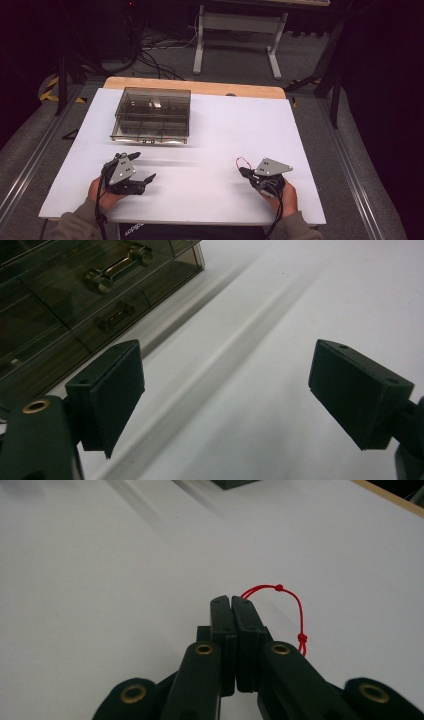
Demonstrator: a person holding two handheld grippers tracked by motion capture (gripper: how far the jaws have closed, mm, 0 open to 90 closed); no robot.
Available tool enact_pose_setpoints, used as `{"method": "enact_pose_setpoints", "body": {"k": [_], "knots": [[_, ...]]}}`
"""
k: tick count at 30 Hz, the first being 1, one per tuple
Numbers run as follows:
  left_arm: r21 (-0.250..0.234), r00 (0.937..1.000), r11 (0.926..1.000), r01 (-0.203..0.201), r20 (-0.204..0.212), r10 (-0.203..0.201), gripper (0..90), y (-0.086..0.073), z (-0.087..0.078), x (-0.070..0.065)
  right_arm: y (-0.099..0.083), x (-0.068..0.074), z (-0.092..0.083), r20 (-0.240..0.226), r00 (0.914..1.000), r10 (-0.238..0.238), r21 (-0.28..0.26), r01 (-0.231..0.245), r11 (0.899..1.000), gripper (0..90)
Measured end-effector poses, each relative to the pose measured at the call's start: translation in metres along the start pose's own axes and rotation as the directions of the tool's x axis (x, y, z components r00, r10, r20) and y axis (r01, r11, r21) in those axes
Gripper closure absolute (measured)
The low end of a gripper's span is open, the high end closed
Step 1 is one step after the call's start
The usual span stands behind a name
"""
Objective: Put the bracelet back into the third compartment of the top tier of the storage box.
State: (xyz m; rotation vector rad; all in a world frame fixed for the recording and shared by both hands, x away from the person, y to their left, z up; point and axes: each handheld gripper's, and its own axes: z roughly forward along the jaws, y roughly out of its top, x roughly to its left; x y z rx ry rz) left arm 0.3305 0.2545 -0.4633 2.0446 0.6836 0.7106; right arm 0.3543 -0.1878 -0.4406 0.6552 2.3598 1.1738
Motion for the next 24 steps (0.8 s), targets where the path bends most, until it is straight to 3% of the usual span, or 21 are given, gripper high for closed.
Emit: {"method": "enact_pose_setpoints", "body": {"k": [9,15,24], "knots": [[0.005,0.9999,1.0,-0.008,-0.01,0.008,15.6,0.0,0.0,0.001,0.006,-0.003,-0.006,0.03,0.9995,-0.011,-0.043,0.013,0.999,89.8],[0.002,1.0,1.0,-0.004,-0.008,0.004,15.6,-0.001,0.0,0.001,0.011,-0.005,-0.007,0.065,0.9963,-0.057,-0.046,0.06,0.997,89.8],[0.003,0.9999,1.0,-0.003,-0.01,0.003,15.6,-0.001,-0.001,0.001,0.015,-0.013,-0.013,0.08,0.9962,-0.034,-0.101,0.042,0.994,89.8]]}}
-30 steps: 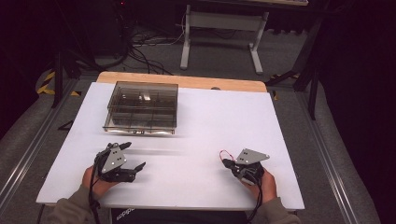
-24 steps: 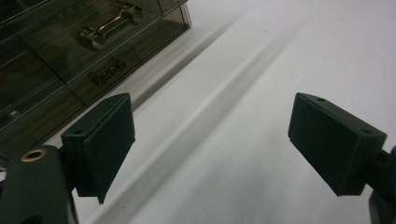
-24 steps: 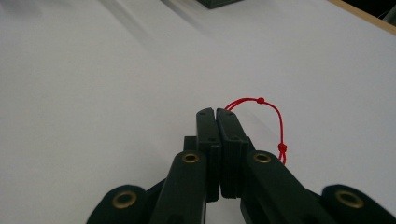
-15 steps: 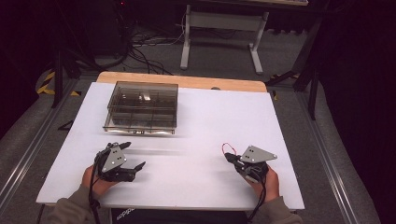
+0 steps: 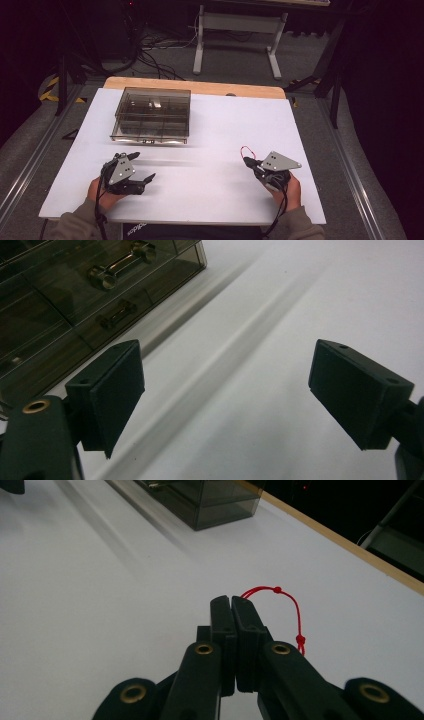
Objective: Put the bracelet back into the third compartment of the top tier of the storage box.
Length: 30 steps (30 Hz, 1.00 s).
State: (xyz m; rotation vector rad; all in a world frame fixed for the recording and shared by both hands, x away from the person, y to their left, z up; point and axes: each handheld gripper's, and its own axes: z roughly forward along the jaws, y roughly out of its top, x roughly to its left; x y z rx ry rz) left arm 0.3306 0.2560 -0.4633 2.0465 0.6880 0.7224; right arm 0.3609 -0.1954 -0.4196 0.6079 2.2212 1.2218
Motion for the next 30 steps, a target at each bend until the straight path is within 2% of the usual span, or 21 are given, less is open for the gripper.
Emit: {"method": "enact_pose_setpoints", "body": {"k": [2,7,13,21,26,30], "knots": [[0.002,1.0,1.0,-0.005,-0.004,0.005,15.6,0.0,0.0,0.0,0.004,-0.003,-0.002,-0.016,0.9996,0.025,-0.026,-0.025,0.999,89.8],[0.003,1.0,1.0,-0.007,-0.003,0.007,15.6,0.002,0.002,0.0,0.015,-0.006,-0.004,-0.022,0.9993,0.03,-0.06,-0.031,0.998,89.8],[0.002,1.0,1.0,-0.008,0.003,0.008,15.6,0.002,0.004,0.001,0.031,-0.007,0.004,-0.036,0.9993,0.003,-0.077,-0.006,0.997,89.8],[-0.004,1.0,1.0,-0.007,0.005,0.007,15.6,0.003,0.004,0.003,0.056,-0.005,0.022,-0.064,0.9975,-0.029,-0.095,0.022,0.995,89.7],[-0.004,1.0,1.0,-0.006,0.001,0.006,15.6,0.003,0.005,0.003,0.073,-0.003,0.036,-0.084,0.9946,-0.06,-0.098,0.051,0.994,89.8],[-0.003,1.0,1.0,-0.005,0.001,0.005,15.6,0.002,0.004,0.004,0.089,0.001,0.046,-0.114,0.991,-0.071,-0.123,0.056,0.991,89.7]]}}
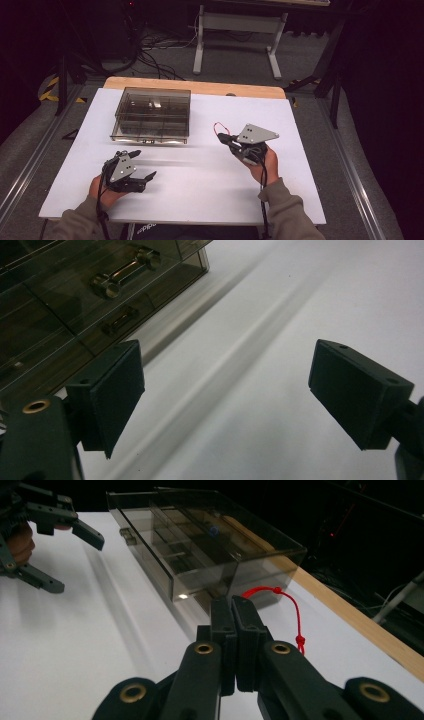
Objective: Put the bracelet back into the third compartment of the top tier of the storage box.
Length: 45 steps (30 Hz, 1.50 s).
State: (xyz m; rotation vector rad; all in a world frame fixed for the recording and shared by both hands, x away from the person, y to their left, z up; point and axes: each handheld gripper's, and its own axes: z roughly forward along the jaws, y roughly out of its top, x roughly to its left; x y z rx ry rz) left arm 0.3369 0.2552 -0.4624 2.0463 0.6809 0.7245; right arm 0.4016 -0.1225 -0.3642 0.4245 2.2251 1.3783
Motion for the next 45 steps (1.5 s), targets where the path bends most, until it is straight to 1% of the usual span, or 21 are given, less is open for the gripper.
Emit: {"method": "enact_pose_setpoints", "body": {"k": [2,3,4,7,9,10,12,17,19,21,22,23,24,28,30,34,38,43,45], "knots": [[-0.002,1.0,1.0,-0.005,-0.002,0.005,15.6,0.0,-0.001,0.001,0.008,0.002,0.007,-0.007,0.9999,-0.011,-0.007,0.011,1.0,89.7],[-0.003,1.0,1.0,-0.001,0.005,0.001,15.6,0.0,-0.001,0.0,0.011,0.002,0.01,-0.015,0.9998,-0.012,-0.014,0.012,1.0,89.7],[-0.002,1.0,1.0,-0.006,-0.002,0.006,15.6,0.0,-0.001,0.001,0.014,0.003,0.013,-0.021,0.9997,-0.015,-0.019,0.014,1.0,89.7],[-0.003,1.0,1.0,0.002,0.003,-0.002,15.6,-0.001,-0.001,0.002,0.02,0.005,0.021,-0.026,0.9995,-0.02,-0.028,0.019,0.999,89.7],[-0.006,1.0,1.0,0.007,0.003,-0.007,15.6,-0.001,-0.001,0.002,0.025,0.007,0.029,-0.03,0.9993,-0.024,-0.032,0.023,0.999,89.7],[-0.007,0.9999,0.9999,0.011,0.005,-0.011,15.6,-0.001,-0.001,0.002,0.027,0.008,0.034,-0.038,0.999,-0.025,-0.033,0.023,0.999,89.7],[-0.008,1.0,1.0,0.005,0.004,-0.005,15.6,-0.001,-0.002,0.003,0.03,0.01,0.041,-0.044,0.9986,-0.029,-0.031,0.027,0.999,89.7],[-0.012,1.0,0.9999,0.008,0.005,-0.008,15.6,-0.002,-0.003,0.004,0.037,0.02,0.061,-0.08,0.9961,-0.037,-0.031,0.034,0.999,89.7],[-0.015,0.9999,0.9998,0.01,0.007,-0.01,15.6,-0.001,-0.002,0.003,0.039,0.023,0.068,-0.086,0.9956,-0.038,-0.033,0.035,0.999,89.7],[-0.015,1.0,0.9999,0.0,0.008,0.0,15.6,-0.001,-0.003,0.003,0.04,0.028,0.077,-0.099,0.9945,-0.035,-0.03,0.032,0.999,89.6],[-0.015,1.0,0.9999,0.0,0.008,0.0,15.6,-0.001,-0.003,0.003,0.04,0.028,0.077,-0.099,0.9945,-0.035,-0.03,0.032,0.999,89.6],[-0.015,1.0,0.9999,0.002,0.008,-0.002,15.6,-0.001,-0.003,0.003,0.042,0.032,0.087,-0.111,0.993,-0.039,-0.021,0.037,0.999,89.6],[-0.015,1.0,0.9999,0.002,0.008,-0.002,15.6,-0.001,-0.003,0.003,0.042,0.032,0.087,-0.111,0.993,-0.039,-0.021,0.037,0.999,89.6],[-0.024,0.9998,0.9996,0.018,0.012,-0.017,15.6,-0.002,-0.003,0.004,0.042,0.037,0.099,-0.127,0.9912,-0.038,-0.012,0.037,0.999,89.6],[-0.015,0.9998,0.9998,0.011,0.015,-0.011,15.6,-0.003,-0.004,0.004,0.042,0.038,0.104,-0.137,0.99,-0.032,-0.011,0.031,0.999,89.5],[-0.024,0.9998,0.9995,0.018,0.012,-0.018,15.6,-0.003,-0.006,0.004,0.042,0.04,0.112,-0.146,0.989,-0.026,-0.001,0.026,1.0,89.4],[-0.022,0.9997,0.9996,0.015,0.017,-0.015,15.6,-0.003,-0.005,0.004,0.041,0.042,0.119,-0.147,0.9888,-0.028,0.018,0.031,0.999,89.2],[-0.023,0.9997,0.9995,0.02,0.018,-0.019,15.6,-0.004,-0.006,0.005,0.039,0.04,0.123,-0.141,0.99,-0.007,0.026,0.011,1.0,88.9],[-0.018,0.9998,0.9997,0.014,0.016,-0.013,15.6,-0.004,-0.006,0.006,0.038,0.039,0.124,-0.139,0.9903,-0.003,0.031,0.007,0.999,88.8]]}}
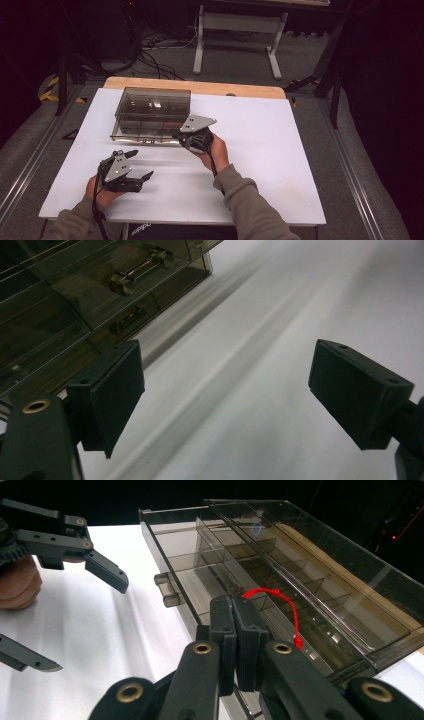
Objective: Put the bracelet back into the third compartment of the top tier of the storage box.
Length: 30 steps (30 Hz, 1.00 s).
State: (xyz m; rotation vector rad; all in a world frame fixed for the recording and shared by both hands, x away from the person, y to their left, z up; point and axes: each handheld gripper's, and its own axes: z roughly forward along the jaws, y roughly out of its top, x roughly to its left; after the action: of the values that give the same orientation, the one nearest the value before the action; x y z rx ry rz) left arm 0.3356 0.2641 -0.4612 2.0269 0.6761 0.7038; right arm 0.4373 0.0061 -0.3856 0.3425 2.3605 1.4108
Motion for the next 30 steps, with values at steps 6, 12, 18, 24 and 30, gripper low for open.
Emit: {"method": "enact_pose_setpoints", "body": {"k": [6,12,18,24,30], "knots": [[-0.002,1.0,1.0,0.005,-0.001,-0.005,15.6,0.0,0.001,-0.001,0.0,0.0,0.0,0.007,1.0,0.003,0.005,-0.003,1.0,87.1],[-0.002,1.0,1.0,0.006,0.0,-0.006,15.6,0.0,0.0,0.0,-0.001,-0.001,-0.001,0.014,0.9998,0.011,-0.001,-0.011,1.0,84.4],[0.0,1.0,1.0,0.001,-0.003,-0.001,15.6,0.0,0.0,-0.001,-0.001,0.0,-0.001,-0.001,0.9999,0.011,0.007,-0.011,1.0,85.6],[0.004,1.0,1.0,0.0,-0.007,0.0,15.6,-0.001,0.0,0.0,-0.004,-0.001,0.005,0.003,1.0,0.006,0.043,-0.006,0.999,87.7],[0.001,1.0,1.0,0.005,-0.005,-0.005,15.6,-0.001,0.0,0.0,-0.007,-0.004,0.009,0.034,0.9993,0.017,0.063,-0.019,0.998,90.0]]}}
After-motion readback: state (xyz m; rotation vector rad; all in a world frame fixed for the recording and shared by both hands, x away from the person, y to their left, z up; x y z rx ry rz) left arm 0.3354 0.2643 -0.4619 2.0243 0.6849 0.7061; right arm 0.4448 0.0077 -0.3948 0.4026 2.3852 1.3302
